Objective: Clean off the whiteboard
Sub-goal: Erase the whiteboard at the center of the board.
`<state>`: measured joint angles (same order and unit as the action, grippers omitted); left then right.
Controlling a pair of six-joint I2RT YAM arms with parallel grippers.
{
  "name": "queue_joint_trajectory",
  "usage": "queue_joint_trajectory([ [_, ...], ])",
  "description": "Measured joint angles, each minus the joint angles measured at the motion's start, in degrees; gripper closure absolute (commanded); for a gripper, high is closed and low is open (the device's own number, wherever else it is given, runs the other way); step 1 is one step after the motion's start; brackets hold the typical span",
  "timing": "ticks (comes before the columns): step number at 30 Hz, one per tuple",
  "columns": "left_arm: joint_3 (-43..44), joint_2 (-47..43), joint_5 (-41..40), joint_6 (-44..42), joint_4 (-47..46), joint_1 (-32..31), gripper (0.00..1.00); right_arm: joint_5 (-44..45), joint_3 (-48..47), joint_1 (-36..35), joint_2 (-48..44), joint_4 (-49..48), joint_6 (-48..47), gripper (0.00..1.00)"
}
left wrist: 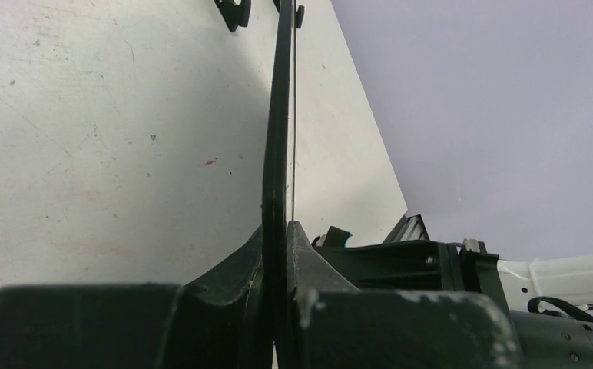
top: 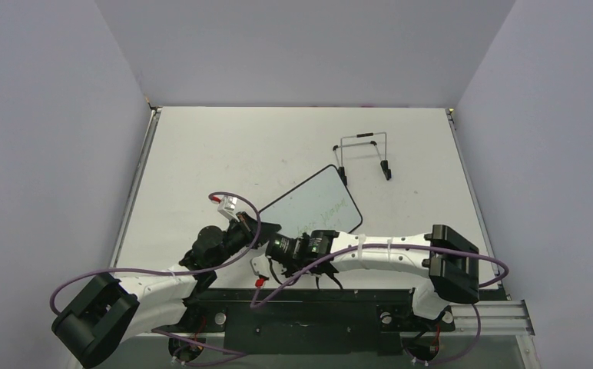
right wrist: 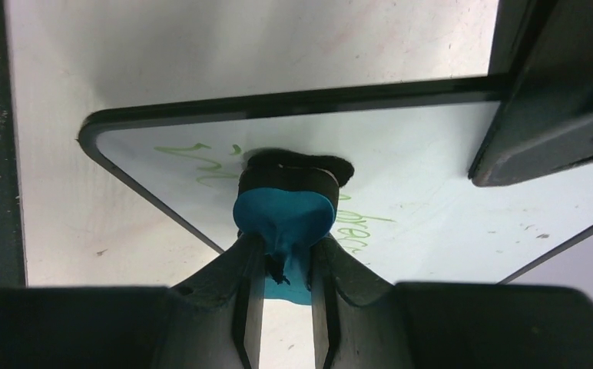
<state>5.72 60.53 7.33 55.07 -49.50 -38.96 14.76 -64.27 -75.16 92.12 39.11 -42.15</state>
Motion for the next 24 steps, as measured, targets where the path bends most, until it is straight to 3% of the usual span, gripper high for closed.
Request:
queue_joint_trajectory([
  [9, 0.00, -0.11, -0.44, 0.20, -0.02, 0.20, 1.00, 0.94, -3.26, 5.46, 0.42, -0.07, 2.62, 1.00],
  [24, 0.00, -0.52, 0.37, -0.09, 0.42, 0.13, 1.00, -1.38, -0.22, 1.88, 0.13, 2.58, -1.57, 1.00],
])
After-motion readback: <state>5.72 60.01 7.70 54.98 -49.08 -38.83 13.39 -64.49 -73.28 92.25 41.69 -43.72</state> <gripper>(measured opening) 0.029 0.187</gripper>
